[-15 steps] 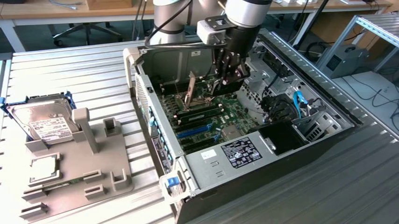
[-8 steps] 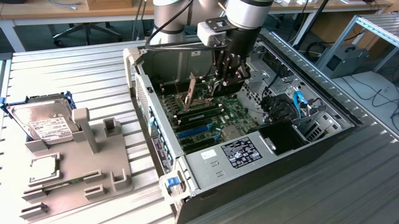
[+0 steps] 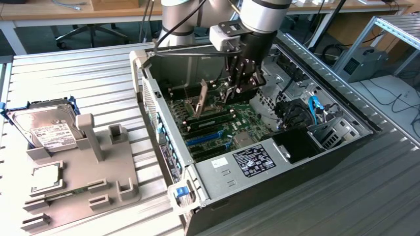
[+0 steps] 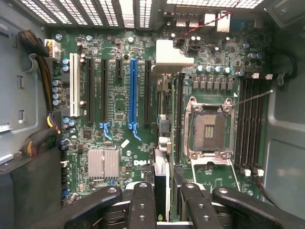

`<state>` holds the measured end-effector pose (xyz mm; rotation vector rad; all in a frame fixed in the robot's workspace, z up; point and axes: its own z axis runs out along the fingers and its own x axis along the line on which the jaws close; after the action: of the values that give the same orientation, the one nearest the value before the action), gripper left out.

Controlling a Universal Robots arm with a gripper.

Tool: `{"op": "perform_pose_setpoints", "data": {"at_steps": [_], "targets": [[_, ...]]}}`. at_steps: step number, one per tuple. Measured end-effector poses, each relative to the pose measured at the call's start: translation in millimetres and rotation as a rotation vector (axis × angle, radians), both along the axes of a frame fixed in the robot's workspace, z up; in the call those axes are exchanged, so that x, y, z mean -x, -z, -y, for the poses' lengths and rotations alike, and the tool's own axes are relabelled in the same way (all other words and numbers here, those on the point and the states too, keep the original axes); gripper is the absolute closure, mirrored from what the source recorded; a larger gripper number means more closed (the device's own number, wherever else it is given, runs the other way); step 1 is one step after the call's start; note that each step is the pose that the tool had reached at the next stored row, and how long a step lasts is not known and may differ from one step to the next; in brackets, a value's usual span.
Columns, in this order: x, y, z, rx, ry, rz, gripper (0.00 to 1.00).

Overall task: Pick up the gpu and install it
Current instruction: 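Insert the gpu into the slot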

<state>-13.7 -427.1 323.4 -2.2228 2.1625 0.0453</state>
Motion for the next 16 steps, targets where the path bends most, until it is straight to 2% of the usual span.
{"op": "perform_pose_setpoints", "data": {"at_steps": [4,16], "targets": [[0.1,0.0,3.8,0.0,0.0,0.0,0.74],[0.1,0.3,11.7,0.0,0.0,0.0,0.74]]}}
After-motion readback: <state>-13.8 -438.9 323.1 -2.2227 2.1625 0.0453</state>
